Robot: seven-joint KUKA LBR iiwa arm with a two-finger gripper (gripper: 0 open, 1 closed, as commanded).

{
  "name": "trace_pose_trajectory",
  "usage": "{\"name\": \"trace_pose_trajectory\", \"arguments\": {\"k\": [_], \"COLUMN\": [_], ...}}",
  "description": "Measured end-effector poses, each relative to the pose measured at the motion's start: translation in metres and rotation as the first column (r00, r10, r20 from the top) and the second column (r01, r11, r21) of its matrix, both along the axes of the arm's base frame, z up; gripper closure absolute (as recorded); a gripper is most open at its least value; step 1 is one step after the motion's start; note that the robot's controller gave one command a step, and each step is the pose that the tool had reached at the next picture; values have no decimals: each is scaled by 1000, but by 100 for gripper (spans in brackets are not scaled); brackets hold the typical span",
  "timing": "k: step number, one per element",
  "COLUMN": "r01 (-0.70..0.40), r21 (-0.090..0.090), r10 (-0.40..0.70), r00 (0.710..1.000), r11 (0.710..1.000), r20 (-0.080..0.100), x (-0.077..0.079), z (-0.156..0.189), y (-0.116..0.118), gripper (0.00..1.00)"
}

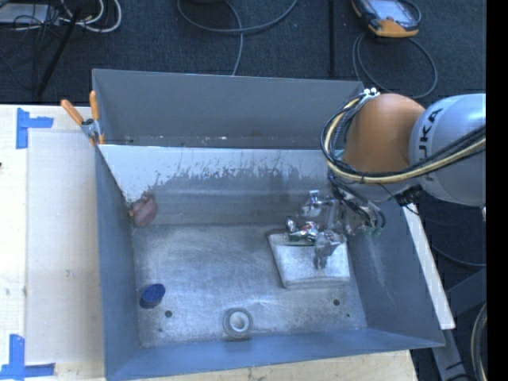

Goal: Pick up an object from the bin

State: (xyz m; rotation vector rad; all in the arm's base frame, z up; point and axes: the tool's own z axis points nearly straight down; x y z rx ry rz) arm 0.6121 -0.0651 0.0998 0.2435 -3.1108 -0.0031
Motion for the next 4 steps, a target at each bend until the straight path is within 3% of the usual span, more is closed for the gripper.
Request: {"name": "trace_pose_trajectory", "arguments": {"k": [1, 2, 3, 4], "r01": [15, 16, -197, 19], "r21": [0, 0, -1, -2], "r10": [-15, -16, 197, -19], "r00": [999, 1000, 980, 1000], "r11": [1000, 1000, 980, 1000], "r20": [31, 23, 27, 17], "x": [-4, -5, -15, 6], "z": [121, 116, 4, -4], "y": [29, 29, 41, 62], "gripper": [100, 0, 0, 0]}}
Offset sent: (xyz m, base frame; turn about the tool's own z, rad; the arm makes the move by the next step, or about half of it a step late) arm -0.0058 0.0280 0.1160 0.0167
